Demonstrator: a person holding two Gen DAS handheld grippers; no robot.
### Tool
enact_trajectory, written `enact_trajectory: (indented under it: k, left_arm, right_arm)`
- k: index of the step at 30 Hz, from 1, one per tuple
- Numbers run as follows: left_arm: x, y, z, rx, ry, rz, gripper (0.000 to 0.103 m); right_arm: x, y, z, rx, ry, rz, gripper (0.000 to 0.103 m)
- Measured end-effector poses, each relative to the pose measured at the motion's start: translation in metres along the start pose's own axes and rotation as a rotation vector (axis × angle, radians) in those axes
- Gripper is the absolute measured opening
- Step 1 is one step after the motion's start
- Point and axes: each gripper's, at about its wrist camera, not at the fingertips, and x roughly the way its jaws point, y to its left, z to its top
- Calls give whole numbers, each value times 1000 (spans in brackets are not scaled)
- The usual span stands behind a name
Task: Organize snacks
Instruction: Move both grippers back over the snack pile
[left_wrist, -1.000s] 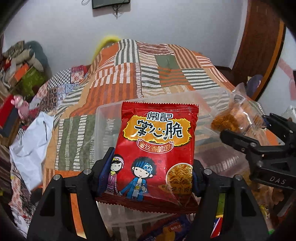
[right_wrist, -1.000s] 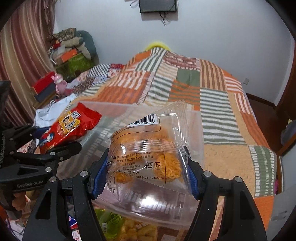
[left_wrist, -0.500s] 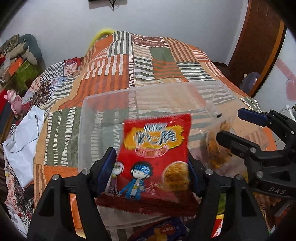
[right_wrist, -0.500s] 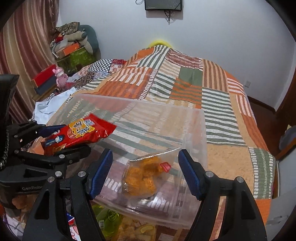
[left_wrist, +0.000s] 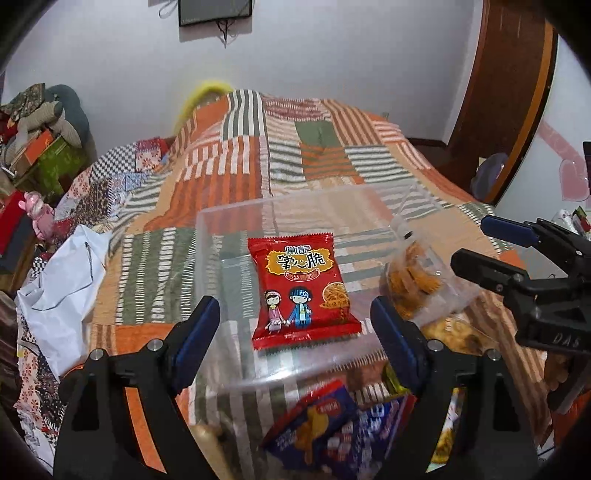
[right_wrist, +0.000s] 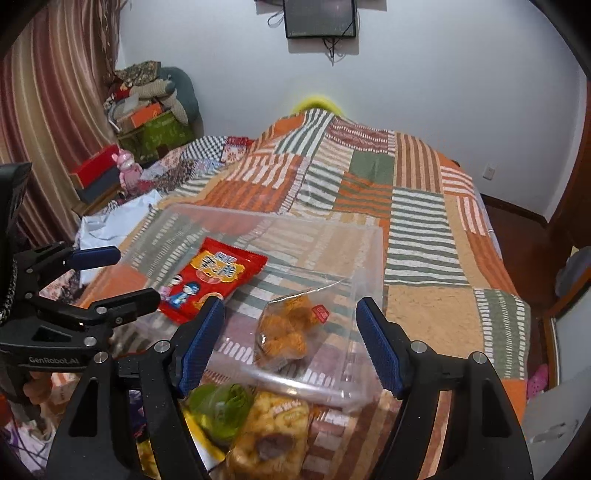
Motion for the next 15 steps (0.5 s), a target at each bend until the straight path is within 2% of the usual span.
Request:
enact_trajectory:
  k: [8,15]
  left_arm:
    - [-47,-6,-16,0,-44,-15,85]
    - [-76,-13,-44,-3,-56,-16,85]
  right_arm:
    - [-41,14,-10,12,-67,20,75]
    - [-69,26,-26,15,-110,44,78]
